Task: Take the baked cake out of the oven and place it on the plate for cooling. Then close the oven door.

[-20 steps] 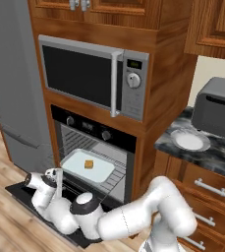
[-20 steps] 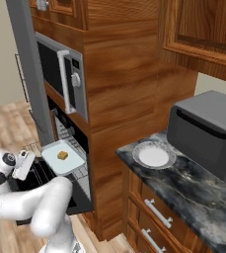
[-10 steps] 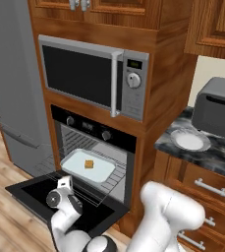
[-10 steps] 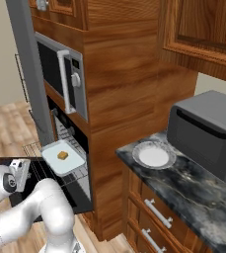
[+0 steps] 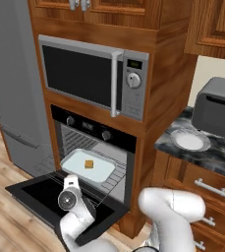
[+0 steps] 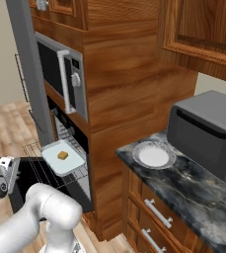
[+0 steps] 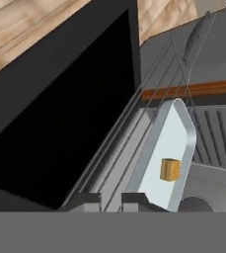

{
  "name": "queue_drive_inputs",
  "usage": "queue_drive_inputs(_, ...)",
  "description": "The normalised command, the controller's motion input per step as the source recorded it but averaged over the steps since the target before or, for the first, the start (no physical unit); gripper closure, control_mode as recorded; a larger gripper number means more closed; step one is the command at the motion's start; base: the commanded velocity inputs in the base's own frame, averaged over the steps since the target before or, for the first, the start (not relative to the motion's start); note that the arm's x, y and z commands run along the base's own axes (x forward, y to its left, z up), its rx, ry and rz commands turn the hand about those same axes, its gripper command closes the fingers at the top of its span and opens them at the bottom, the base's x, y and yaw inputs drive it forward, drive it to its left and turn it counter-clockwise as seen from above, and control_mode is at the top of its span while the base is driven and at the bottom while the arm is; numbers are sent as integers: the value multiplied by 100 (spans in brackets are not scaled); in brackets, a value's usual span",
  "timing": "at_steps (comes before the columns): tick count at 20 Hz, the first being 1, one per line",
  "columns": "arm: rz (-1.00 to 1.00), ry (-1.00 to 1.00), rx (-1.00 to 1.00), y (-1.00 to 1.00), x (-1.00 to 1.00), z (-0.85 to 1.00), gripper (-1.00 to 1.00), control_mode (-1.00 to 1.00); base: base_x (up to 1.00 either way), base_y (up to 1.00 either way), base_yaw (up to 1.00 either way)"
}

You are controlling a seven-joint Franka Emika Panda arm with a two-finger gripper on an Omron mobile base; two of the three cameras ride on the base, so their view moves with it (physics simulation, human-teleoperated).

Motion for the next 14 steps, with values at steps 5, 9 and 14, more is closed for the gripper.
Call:
queue_drive_inputs(5,0,-3,15,0,-79,100,-100,-100,0,0,0)
queue_drive_inputs(9,-1,-4,19,-28,-39,99,-100,-100,0,0,0)
queue_drive_inputs(14,-4,-1,17,-32,-4,98,-100,-100,0,0,0)
